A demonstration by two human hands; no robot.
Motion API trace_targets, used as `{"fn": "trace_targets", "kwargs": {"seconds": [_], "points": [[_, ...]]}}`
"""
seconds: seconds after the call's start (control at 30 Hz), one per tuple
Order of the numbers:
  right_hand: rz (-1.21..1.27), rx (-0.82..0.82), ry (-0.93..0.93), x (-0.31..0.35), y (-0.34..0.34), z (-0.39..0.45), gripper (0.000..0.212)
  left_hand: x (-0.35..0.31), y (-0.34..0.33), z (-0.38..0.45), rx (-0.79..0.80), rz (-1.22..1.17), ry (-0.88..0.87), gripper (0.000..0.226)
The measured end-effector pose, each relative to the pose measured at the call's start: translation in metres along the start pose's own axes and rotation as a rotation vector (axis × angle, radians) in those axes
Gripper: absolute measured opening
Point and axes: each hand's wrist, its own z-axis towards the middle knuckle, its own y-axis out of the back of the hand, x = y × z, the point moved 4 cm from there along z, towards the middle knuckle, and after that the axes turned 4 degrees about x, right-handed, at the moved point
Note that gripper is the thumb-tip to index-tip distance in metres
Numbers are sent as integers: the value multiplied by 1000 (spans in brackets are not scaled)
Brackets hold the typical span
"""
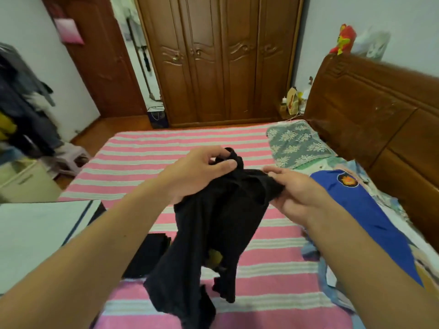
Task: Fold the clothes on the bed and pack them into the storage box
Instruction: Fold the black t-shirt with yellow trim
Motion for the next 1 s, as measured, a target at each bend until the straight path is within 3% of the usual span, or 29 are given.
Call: {"fn": "trace_targets", "kwargs": {"seconds": [0.1, 0.17, 0.23, 0.3, 0.37, 0.4, 0.43, 0.47, 0.5, 0.57, 0.6, 0.67, 0.87, 0.93, 1.0], "points": [[68, -150, -40, 20, 33, 14, 24, 31, 29, -20, 137, -108, 142, 34], [70, -228, -37, 33, 61, 25, 23, 54, 47, -30, 142, 101, 249, 44], [81, -252, -57, 33, 83, 33, 22, 71, 57, -34, 43, 355, 346, 32], [15, -267, -84, 26, 94, 36, 24, 74, 52, -33, -73, 445, 328, 17], [-316, -388, 18, 17, 100, 32, 32, 66, 34, -30, -131, 440, 243, 32], [-632, -506, 173, 19, 99, 25, 34, 59, 22, -28, -120, 421, 215, 40], [-913, -520, 382, 20, 85, 17, 34, 52, 10, -25, -93, 417, 192, 42], [-1062, -370, 570, 16, 62, 8, 38, 43, -3, -22, -50, 426, 158, 40], [-1102, -107, 630, 7, 39, 4, 46, 34, -16, -18, -6, 450, 124, 34], [-1169, 387, 482, -20, 4, 0, 55, 14, -40, -12, 49, 499, 53, 24], [-1225, 512, 432, -31, -5, -2, 46, 8, -49, -10, 69, 520, 22, 22], [-1260, 534, 355, -41, -4, 3, 14, 10, -61, -7, 88, 565, 3, 23], [-1704, 528, 192, -60, 45, 19, 24, 49, -54, -18, 177, 385, 83, 33], [-1679, 474, 240, -59, 52, 21, 16, 63, -54, -25, 190, 311, 134, 42], [-1501, 399, 322, -49, 49, 23, 11, 79, -58, -32, 175, 117, 266, 52]]}}
